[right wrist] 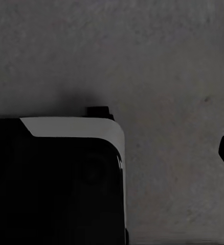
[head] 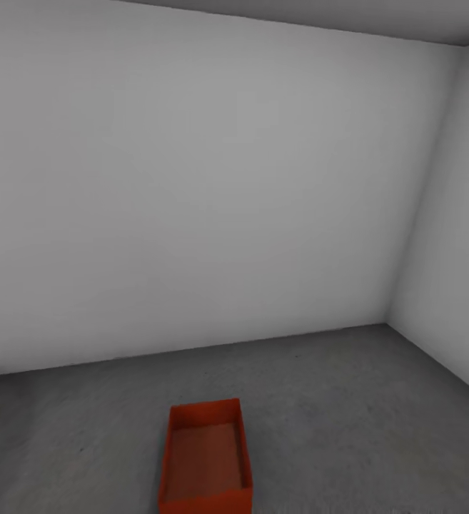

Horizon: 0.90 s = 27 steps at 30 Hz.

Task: Move the two storage containers from the living room to the garage. In the garage, place one container on the floor and stack the other container on top of it (either order is fine).

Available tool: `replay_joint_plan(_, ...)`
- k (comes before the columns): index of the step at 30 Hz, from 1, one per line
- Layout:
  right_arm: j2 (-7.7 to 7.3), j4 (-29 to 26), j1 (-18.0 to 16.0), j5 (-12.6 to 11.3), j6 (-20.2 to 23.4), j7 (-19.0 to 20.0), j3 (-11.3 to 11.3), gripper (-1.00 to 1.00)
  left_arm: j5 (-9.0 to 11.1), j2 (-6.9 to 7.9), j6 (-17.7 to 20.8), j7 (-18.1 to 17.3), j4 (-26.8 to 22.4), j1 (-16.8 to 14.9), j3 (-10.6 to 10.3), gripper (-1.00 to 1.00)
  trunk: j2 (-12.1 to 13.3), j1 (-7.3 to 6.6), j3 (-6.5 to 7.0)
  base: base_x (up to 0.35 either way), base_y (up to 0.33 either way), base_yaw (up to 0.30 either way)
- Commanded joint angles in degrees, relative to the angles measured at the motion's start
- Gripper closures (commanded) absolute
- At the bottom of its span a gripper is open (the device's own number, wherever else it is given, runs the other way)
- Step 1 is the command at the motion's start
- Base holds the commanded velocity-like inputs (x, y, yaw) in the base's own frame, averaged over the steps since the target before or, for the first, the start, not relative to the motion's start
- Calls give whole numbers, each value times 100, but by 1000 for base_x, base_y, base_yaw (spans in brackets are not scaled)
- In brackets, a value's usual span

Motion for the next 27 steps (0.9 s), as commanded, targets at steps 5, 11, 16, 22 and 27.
replay_joint_plan(5,10,17,-9,-72,-37,-4,61,-100,46,9,-10,-21,4,-3,9,-100,-4,0,-7,0,0,-289)
replay_joint_plan(11,7,17,-9,-76,-32,-5,64,-100,47,10,-10,-21,4,-3,9,-100,-4,0,-7,0,0,-294)
replay_joint_plan(16,5,17,-9,-77,-37,-10,58,-100,41,2,-10,-21,4,-4,9,-100,-4,0,-7,0,0,-295)
replay_joint_plan(22,-1,17,-9,-80,-37,-12,58,-100,46,5,-10,-21,4,-3,9,-100,-4,0,-7,0,0,-296)
replay_joint_plan(27,2,17,-9,-90,-37,-12,58,-100,47,2,-10,-21,4,-4,9,-100,-4,0,-7,0,0,-297)
